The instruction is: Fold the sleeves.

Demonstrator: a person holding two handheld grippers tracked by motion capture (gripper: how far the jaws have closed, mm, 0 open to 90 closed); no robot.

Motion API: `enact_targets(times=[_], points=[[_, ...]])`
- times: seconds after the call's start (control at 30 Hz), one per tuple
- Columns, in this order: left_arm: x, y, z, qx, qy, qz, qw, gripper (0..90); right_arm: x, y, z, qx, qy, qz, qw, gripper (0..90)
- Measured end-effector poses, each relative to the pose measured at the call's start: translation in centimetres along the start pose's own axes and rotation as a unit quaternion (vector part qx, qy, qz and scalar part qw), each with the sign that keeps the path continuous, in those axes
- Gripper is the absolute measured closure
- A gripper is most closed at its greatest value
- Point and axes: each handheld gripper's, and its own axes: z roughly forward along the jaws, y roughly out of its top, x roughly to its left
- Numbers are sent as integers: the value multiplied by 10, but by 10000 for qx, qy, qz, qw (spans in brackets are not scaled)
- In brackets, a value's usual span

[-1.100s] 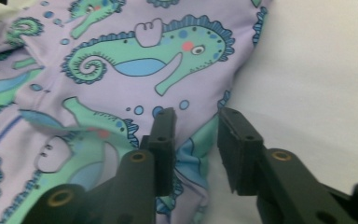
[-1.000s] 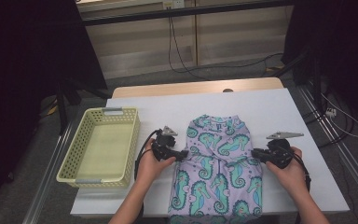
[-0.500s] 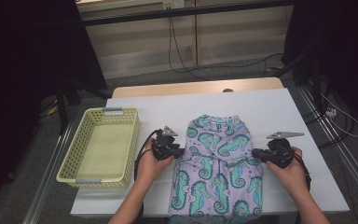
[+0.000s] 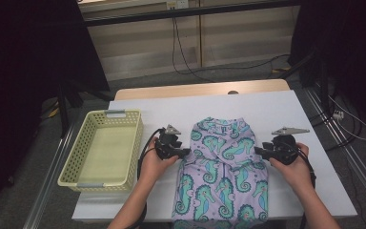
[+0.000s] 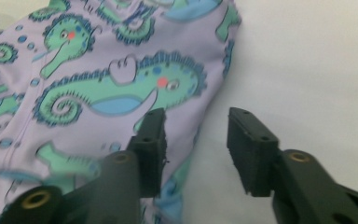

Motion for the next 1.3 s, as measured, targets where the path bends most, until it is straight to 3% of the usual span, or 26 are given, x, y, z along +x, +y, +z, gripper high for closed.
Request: enact_targets(times=[0.07, 0.13, 0.23, 0.3, 0.37, 0.43, 0.53, 0.6, 0.67, 0.73, 0.87, 1.0, 1.3], points=[[4, 4, 1, -9, 6, -29, 10000, 449, -1, 3, 2, -41, 19, -20, 10000, 539], [7, 8, 2, -74, 11, -49, 10000, 320, -1, 12, 10, -96, -29, -166, 9998, 473], [13, 13, 6, -164, -17, -275, 9995, 268, -3, 17, 17, -176, 98, -147, 9997, 442], [16, 15, 9, -140, 27, -222, 9997, 215, -7, 19, 22, -137, 108, -93, 9998, 417], [19, 17, 12, -130, -58, -214, 9997, 188, -10, 22, 26, -52, -7, -215, 9998, 395], [22, 20, 15, -178, -73, -276, 9994, 148, -13, 23, 28, -6, 26, -151, 9999, 381], [26, 26, 18, -159, -93, -297, 9994, 97, -18, 27, 26, -231, -48, -64, 9997, 382], [27, 29, 22, -165, -150, -382, 9990, 84, -20, 28, 28, -185, -86, -54, 9998, 377], [29, 32, 25, -192, -234, -490, 9983, 80, -21, 31, 30, -161, -122, -52, 9998, 395], [29, 35, 27, -282, -172, -535, 9980, 80, -21, 31, 30, -154, -110, -46, 9998, 405], [28, 40, 31, -298, -39, -387, 9988, 121, -19, 38, 32, -156, -160, -177, 9996, 421], [29, 44, 33, -271, 26, -424, 9987, 172, -17, 42, 33, -173, -156, -219, 9995, 430], [33, 48, 39, -193, 79, -249, 9995, 294, -21, 43, 48, -85, -127, -118, 9998, 449]])
